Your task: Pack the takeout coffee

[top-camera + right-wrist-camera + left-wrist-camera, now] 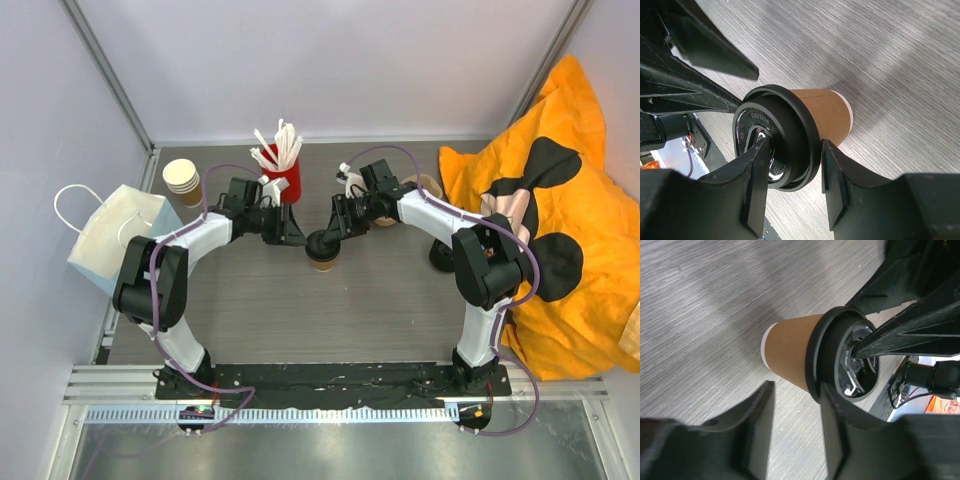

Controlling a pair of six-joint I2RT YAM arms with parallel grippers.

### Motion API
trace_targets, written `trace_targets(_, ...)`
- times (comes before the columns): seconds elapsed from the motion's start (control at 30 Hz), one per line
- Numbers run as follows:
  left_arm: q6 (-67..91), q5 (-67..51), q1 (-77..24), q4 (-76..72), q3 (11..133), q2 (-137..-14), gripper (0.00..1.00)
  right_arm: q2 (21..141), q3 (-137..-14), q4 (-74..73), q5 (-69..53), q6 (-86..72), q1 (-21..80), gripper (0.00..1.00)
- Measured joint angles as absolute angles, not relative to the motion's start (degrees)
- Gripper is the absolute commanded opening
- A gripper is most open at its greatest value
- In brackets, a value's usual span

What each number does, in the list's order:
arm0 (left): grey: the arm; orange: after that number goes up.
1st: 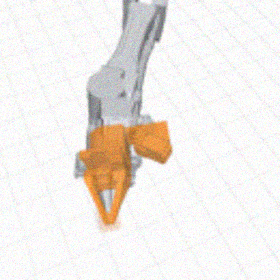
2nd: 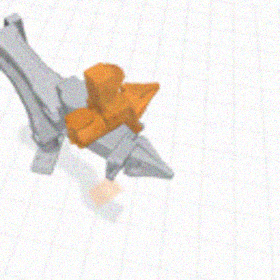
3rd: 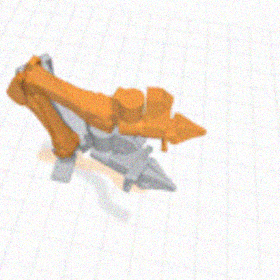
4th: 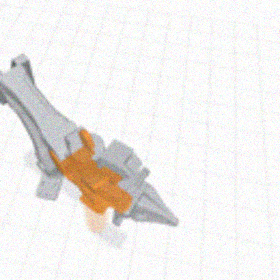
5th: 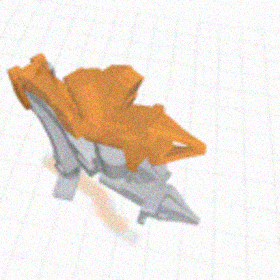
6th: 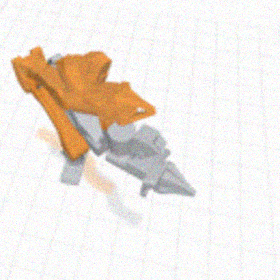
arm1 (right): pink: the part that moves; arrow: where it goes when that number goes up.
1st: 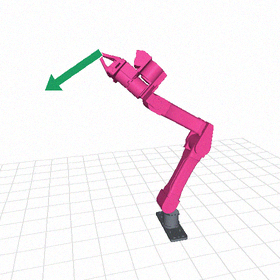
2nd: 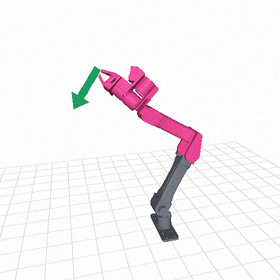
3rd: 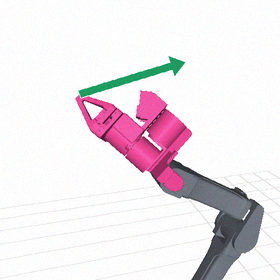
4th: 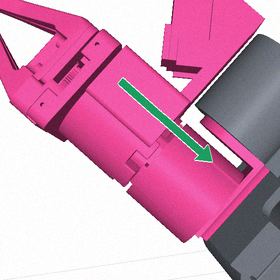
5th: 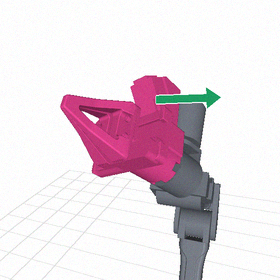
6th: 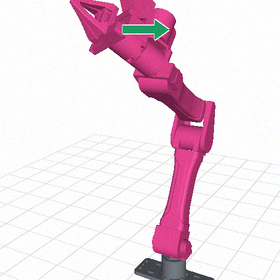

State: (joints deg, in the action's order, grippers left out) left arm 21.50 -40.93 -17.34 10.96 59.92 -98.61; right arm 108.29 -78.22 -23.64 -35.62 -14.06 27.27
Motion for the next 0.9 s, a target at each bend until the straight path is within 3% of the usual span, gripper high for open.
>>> trace_targets(0.17, 19.94, -39.55, -18.72, 13.47, 61.84, -98.7, 0.31, 108.29, -78.24, -23.75, -35.42, -13.76, 27.35, 0.42)
trace_targets(0.33, 18.57, -38.13, -19.57, 16.1, 63.83, -99.63, 0.31, 108.29, -78.52, -24.18, -34.79, -13.45, 27.59, 0.42)
trace_targets(0.63, 16.08, -35.11, -19.44, 19.29, 65.67, -99.63, 0.62, 108.29, -79.33, -25.39, -34.74, -12.38, 27.73, 0.43)
trace_targets(0.9, 13.78, -33.56, -19.11, 23.59, 67.59, -99.7, 0.73, 108.29, -80.55, -27.24, -34.7, -10.63, 28.23, 0.47)
